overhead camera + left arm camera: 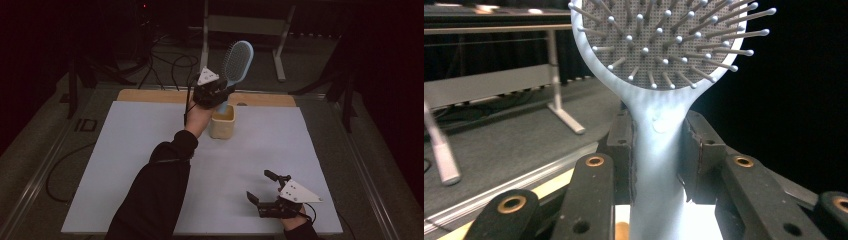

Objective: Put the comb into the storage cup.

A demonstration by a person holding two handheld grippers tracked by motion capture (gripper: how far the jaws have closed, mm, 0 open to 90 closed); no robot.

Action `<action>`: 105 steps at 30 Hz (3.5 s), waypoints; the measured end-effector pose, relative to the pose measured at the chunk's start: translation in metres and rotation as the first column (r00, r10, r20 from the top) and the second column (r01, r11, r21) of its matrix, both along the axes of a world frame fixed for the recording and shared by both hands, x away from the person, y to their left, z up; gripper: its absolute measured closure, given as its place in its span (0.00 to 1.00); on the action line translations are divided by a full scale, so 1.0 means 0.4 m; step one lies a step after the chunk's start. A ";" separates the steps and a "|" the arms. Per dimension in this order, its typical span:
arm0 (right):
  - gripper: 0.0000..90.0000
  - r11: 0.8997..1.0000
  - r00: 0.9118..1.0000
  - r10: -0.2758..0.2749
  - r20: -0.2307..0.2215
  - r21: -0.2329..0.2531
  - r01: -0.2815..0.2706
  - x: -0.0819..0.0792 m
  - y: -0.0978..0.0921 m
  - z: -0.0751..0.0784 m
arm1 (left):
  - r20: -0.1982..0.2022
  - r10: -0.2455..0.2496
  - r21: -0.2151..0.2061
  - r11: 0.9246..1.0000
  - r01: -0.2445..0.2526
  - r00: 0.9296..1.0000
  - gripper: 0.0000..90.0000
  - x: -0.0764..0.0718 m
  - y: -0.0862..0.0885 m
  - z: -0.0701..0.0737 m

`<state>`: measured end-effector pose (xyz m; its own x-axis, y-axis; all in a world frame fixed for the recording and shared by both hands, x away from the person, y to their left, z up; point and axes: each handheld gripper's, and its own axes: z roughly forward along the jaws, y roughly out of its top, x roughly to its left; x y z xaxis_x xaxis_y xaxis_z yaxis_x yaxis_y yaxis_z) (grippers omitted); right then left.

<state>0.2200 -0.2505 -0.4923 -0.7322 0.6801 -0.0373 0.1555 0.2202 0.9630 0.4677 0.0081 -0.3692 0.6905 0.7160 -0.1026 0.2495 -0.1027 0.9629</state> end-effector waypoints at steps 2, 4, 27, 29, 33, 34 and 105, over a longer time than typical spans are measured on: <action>0.10 1.000 1.000 0.001 -0.001 0.001 -0.001 0.001 0.000 0.000 | -0.014 0.005 -0.020 1.000 -0.006 1.000 0.78 0.008 0.001 -0.009; 0.10 1.000 1.000 0.003 -0.002 0.003 -0.003 0.001 -0.001 -0.001 | 0.007 0.016 -0.021 1.000 -0.016 1.000 0.78 0.011 0.000 -0.016; 0.10 1.000 1.000 0.004 -0.012 0.011 -0.004 0.002 -0.003 -0.002 | 0.036 0.024 -0.090 0.996 -0.021 0.999 0.77 0.053 -0.002 -0.118; 0.10 1.000 1.000 0.006 -0.012 0.013 -0.006 0.002 -0.002 -0.002 | 0.030 0.024 -0.090 0.996 -0.021 0.999 0.77 0.051 -0.001 -0.128; 0.10 1.000 1.000 0.009 -0.012 0.010 -0.009 0.002 -0.001 -0.003 | 0.029 0.038 -0.074 0.997 -0.035 0.999 0.77 0.045 0.001 -0.140; 0.10 1.000 1.000 0.009 -0.011 0.010 -0.008 0.002 -0.001 -0.003 | 0.027 0.034 -0.079 0.996 -0.031 0.999 0.77 0.044 0.002 -0.143; 0.10 1.000 1.000 0.020 -0.017 -0.009 -0.020 0.005 0.012 -0.008 | -0.098 -0.274 0.082 0.956 0.282 0.957 0.00 -0.043 0.087 -0.148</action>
<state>0.2220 -0.2457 -0.4954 -0.7462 0.6651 -0.0309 0.1674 0.2323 0.9581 0.4505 0.0430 -0.4282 0.8553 0.5062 -0.1108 0.2783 -0.2684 0.9222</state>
